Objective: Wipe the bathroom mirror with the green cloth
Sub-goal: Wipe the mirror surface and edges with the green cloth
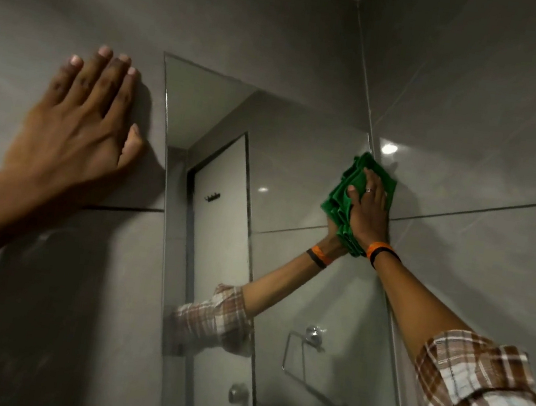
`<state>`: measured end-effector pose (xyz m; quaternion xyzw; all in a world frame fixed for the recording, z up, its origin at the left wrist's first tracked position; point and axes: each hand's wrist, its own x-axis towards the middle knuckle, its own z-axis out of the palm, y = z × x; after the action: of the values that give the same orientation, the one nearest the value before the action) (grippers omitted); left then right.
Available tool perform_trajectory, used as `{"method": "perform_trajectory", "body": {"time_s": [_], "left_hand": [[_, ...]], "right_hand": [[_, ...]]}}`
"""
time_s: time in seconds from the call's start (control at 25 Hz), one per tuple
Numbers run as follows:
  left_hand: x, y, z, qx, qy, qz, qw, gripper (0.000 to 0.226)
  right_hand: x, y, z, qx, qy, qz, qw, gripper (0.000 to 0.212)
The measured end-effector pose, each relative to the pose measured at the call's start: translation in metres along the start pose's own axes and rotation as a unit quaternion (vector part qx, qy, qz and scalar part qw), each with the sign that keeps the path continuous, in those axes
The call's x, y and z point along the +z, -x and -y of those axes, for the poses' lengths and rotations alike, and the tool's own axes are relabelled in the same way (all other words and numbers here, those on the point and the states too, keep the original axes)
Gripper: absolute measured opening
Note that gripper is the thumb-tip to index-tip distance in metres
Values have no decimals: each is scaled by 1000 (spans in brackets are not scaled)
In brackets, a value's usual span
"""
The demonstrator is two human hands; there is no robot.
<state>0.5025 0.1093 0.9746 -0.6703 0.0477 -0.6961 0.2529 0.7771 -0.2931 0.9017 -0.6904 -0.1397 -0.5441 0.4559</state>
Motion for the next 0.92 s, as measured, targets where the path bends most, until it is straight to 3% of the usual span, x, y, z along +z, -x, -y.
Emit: {"method": "perform_trajectory", "body": {"time_s": [0.48,0.92], "left_hand": [[-4,11,-9,0,24,9,1000,78],[-11,32,-20,4,50,26,998,78]], "right_hand": [[-14,166,-50,78,-6,9,997,57],[-11,297,-86,238,-16,-48,970,57]]}}
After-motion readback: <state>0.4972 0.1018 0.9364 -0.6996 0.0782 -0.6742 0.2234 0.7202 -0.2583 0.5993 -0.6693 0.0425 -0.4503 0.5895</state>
